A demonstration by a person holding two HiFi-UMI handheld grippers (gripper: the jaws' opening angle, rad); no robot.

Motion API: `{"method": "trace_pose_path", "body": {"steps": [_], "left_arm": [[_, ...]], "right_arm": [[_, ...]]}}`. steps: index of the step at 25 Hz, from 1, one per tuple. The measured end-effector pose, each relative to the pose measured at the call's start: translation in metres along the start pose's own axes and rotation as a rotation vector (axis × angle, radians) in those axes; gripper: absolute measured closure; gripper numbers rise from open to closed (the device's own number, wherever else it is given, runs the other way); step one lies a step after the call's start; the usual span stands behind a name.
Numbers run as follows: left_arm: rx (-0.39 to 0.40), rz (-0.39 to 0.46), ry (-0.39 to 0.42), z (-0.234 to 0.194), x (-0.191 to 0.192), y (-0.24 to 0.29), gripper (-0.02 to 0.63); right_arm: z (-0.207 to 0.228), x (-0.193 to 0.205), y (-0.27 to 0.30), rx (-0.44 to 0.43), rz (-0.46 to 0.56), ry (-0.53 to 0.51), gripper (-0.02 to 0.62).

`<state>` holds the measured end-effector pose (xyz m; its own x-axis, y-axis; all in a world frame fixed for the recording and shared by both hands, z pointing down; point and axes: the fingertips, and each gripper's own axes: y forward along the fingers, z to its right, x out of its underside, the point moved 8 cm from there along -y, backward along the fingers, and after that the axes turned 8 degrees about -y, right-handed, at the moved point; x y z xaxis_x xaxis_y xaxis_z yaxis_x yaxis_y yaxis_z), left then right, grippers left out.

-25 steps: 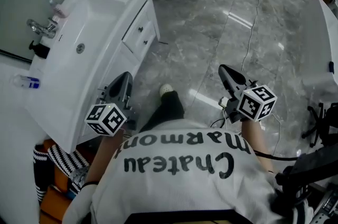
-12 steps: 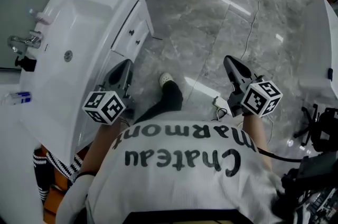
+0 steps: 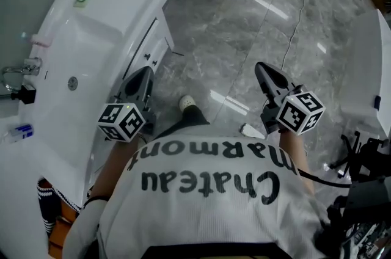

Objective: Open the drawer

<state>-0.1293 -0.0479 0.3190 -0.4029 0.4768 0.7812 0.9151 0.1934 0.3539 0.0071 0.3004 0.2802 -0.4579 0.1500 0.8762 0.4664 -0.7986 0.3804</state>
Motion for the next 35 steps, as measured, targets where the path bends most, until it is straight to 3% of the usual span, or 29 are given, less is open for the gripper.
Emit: {"method": "trace_pose_path", "body": {"steps": [8, 19, 27, 35], "left_arm": [[-0.02, -0.005, 0.029, -0.018, -0.01, 0.014, 0.607], [-0.116, 0.028, -0.047, -0.028, 0.017, 0.024, 0.607], [-0.338, 0.12, -0.279, -0.056, 0.035, 0.054, 0.607], [-0.681, 0.194, -0.396, -0.077, 0.064, 0.1, 0.607]], "right_arm": [[0.002, -0.023, 0.072, -0.113, -0.038, -0.045, 0.583], [-0.002, -0.063, 0.166, -0.338, -0.127, -0.141, 0.583], [0.009, -0.077, 0.259, -0.545, -0.364, -0.295, 0.583], [0.052, -0.074, 0.342, -0.676, -0.58, -0.468, 0.583]]}}
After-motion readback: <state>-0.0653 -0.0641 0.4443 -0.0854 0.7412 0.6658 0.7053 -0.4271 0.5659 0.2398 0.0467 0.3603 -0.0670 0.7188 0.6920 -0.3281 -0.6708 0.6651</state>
